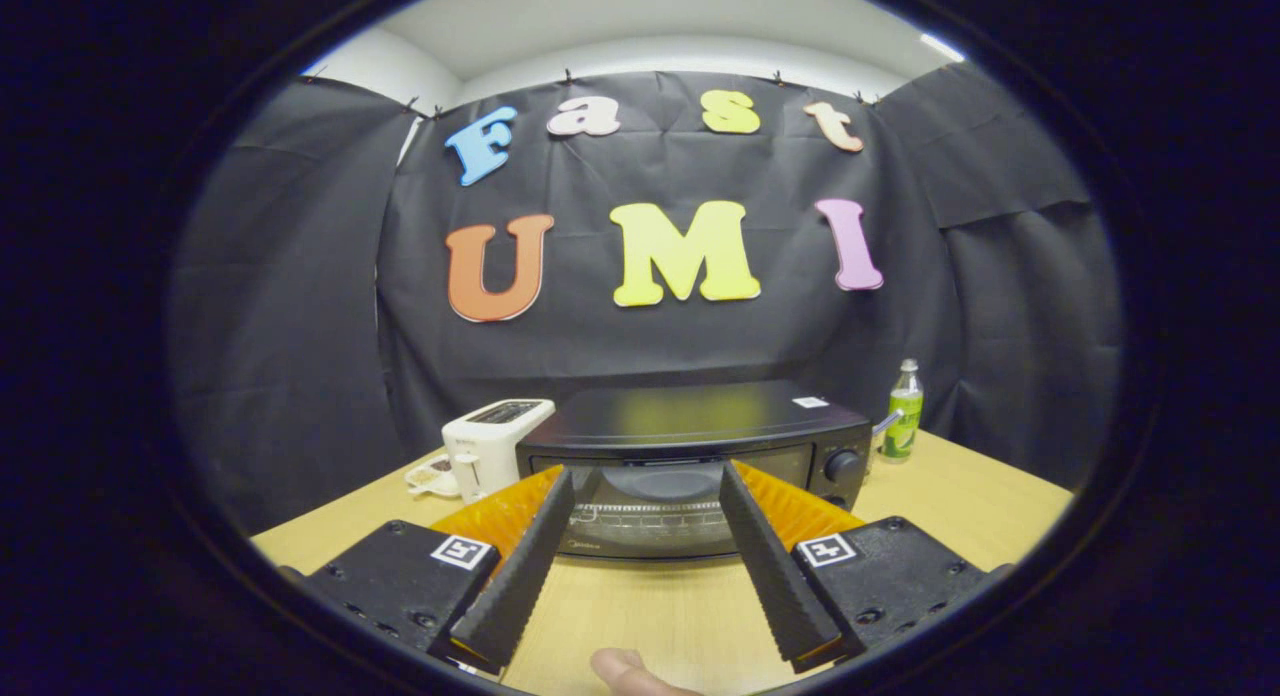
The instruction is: Open the toaster oven, put the food inside, and close the toaster oven door.
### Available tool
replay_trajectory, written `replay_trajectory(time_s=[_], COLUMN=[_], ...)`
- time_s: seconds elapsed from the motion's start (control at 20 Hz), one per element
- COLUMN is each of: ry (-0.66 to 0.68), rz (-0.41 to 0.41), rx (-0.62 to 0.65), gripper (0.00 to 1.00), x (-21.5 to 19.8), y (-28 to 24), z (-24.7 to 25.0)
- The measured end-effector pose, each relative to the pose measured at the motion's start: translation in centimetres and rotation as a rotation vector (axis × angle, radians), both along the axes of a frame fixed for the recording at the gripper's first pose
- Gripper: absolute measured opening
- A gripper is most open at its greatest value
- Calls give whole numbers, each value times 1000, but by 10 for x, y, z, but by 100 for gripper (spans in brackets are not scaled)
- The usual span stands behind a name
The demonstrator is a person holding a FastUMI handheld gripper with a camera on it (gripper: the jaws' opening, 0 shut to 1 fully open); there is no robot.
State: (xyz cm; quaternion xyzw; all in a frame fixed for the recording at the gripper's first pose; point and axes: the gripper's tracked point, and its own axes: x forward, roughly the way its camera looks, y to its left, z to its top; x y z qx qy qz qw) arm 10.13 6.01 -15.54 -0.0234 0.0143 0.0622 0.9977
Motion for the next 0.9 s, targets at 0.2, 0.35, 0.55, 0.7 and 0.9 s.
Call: replay_trajectory(time_s=[0.2, 0.35, 0.55, 0.7, 0.9], ry=[1, 7, -19, -12, -57], rz=[-13, -13, -40, -34, -24], rx=[22, 61, 87, 99, 84], gripper=[96, 96, 96, 96, 96], x=[-36, -63, -90, -107, -125], y=[-16, -35, -66, -75, -78], z=[42, 72, 106, 121, 143])
